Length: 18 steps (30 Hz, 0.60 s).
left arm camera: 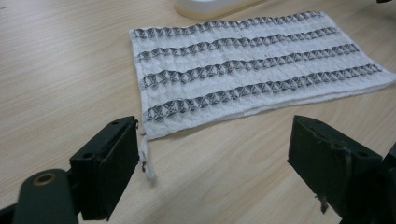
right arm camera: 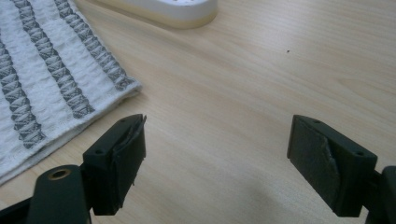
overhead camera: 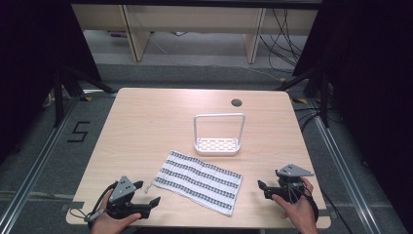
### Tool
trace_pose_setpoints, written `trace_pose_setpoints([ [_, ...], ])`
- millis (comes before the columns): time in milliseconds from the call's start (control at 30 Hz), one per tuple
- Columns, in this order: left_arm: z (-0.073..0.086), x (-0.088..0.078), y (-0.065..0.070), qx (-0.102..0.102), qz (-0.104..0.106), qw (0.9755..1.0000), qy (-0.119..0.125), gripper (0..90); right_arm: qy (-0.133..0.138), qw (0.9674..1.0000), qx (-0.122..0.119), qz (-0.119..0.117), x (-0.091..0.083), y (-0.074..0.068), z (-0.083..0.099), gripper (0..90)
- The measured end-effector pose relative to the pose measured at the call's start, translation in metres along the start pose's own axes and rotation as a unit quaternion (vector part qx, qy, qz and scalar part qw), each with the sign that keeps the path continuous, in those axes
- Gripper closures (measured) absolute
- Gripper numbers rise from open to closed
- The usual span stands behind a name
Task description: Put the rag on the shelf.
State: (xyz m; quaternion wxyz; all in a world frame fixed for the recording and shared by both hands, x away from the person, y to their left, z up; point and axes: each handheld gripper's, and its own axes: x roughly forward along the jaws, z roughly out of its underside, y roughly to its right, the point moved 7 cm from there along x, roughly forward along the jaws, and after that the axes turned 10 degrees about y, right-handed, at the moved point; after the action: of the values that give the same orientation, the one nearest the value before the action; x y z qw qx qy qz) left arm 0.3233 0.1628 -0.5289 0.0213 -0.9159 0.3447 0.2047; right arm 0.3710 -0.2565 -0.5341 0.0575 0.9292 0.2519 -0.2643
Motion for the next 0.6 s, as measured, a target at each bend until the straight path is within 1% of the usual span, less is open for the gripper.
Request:
trace_pose_setpoints([
  [33,0.0006,0.0,-0.0002,-0.002,-0.001,1.0,-0.002,15.5,0.0,1.0,0.0,-0.001,-0.0009,-0.0011,0.0002,21.0],
  [67,0.0006,0.0002,-0.0003,0.0,0.0,1.0,-0.001,15.5,0.004,1.0,0.002,0.004,-0.0012,-0.0019,0.0002,21.0],
  [100,0.0006,0.0001,-0.0004,0.002,-0.001,1.0,-0.002,15.5,-0.002,1.0,0.0,-0.002,-0.0019,-0.0033,0.0016,20.9],
  [133,0.0007,-0.0003,-0.0006,0.003,-0.004,1.0,-0.004,15.5,0.0,1.0,-0.004,0.003,-0.0024,-0.0027,0.0019,21.1],
  [167,0.0008,-0.0006,-0.001,0.005,-0.005,1.0,-0.006,15.5,-0.002,1.0,0.005,-0.003,-0.0018,-0.0046,0.0031,21.2],
  [200,0.0008,-0.0006,-0.001,0.005,-0.005,1.0,-0.006,15.5,-0.002,1.0,0.005,-0.003,-0.0018,-0.0046,0.0031,21.2],
  [233,0.0011,0.0002,-0.0013,0.008,-0.002,1.0,-0.003,15.5,-0.01,0.9998,0.0,-0.018,-0.0012,-0.0043,0.0041,21.2],
  [267,0.0011,0.0002,-0.0013,0.008,-0.002,1.0,-0.003,15.5,-0.01,0.9998,0.0,-0.018,-0.0012,-0.0043,0.0041,21.2],
  [333,0.0017,-0.0001,-0.0015,0.012,-0.005,0.9999,-0.008,15.5,-0.003,1.0,0.006,0.003,-0.0012,-0.0026,0.0049,21.3],
  [367,0.0017,-0.0001,-0.0015,0.012,-0.005,0.9999,-0.008,15.5,0.0,0.9999,-0.011,-0.002,-0.0003,0.0005,0.0043,21.6],
  [433,0.0016,0.0008,-0.001,0.014,-0.004,0.9999,-0.007,15.5,0.001,0.9999,-0.011,-0.001,-0.0001,0.0012,0.0043,23.1],
  [467,0.0022,0.001,0.0005,0.018,-0.008,0.9998,-0.011,15.5,-0.007,0.9998,-0.009,-0.013,-0.0003,0.0,0.0047,25.9],
  [500,0.0022,0.001,0.0005,0.018,-0.008,0.9998,-0.011,15.5,-0.002,1.0,-0.004,-0.007,0.0004,-0.0003,0.0046,25.9],
  [533,0.0022,0.0015,0.0015,0.021,-0.001,0.9997,-0.011,15.7,-0.001,1.0,-0.008,-0.004,-0.0002,0.0005,0.0039,25.9],
  [567,0.0018,0.0019,0.0034,0.021,-0.001,0.9997,-0.012,15.7,-0.001,1.0,-0.008,-0.004,-0.0002,0.0005,0.0039,25.9],
  [600,0.0012,0.0033,0.0058,0.019,0.0,0.9998,-0.006,16.7,0.0,0.9999,-0.003,-0.014,0.0013,-0.0003,0.0035,25.6],
])
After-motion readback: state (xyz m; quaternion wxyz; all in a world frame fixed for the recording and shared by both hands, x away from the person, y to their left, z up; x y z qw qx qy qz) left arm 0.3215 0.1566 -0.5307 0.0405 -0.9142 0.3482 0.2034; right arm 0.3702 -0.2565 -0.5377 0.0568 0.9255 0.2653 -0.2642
